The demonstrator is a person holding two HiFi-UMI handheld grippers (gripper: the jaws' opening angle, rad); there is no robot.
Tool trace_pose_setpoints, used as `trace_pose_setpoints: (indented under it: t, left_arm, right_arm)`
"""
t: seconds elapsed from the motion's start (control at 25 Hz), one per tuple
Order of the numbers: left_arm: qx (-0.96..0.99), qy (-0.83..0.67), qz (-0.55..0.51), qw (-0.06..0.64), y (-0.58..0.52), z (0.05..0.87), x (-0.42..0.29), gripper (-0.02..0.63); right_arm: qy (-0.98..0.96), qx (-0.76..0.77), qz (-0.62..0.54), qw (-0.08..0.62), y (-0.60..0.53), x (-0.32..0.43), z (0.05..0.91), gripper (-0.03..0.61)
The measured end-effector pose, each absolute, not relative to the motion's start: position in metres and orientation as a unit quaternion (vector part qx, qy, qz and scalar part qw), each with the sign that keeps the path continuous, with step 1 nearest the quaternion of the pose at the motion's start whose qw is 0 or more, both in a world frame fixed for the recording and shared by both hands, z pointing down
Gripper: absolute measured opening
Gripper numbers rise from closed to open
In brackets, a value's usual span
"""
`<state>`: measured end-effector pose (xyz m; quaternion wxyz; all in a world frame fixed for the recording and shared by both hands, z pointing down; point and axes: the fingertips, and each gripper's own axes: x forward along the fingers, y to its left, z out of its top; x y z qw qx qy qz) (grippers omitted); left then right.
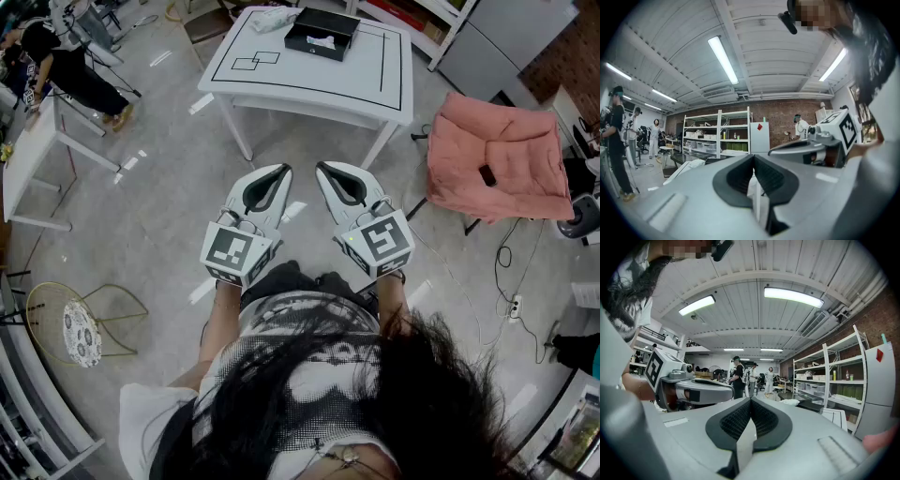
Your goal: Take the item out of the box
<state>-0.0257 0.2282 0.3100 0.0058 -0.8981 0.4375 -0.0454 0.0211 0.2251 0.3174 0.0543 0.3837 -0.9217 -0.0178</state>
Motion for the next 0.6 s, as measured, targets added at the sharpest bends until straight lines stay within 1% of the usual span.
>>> trace_pose_setpoints:
  t: [0.24, 0.6]
  left_arm:
    - [-0.902, 0.430, -0.040, 0.004, 0.225, 0.319, -0.025, 0.000]
    - [-0.906, 0.421, -0.041, -0.008, 0.220, 0.323, -0.032, 0.000]
  right_arm:
    - [-0.920, 0.388, -0.012, 0.059, 0.223, 0.022, 0.325, -0.014]
    - [-0.911, 0.411, 0.011, 0.047, 0.214, 0.027, 0.328, -0.012]
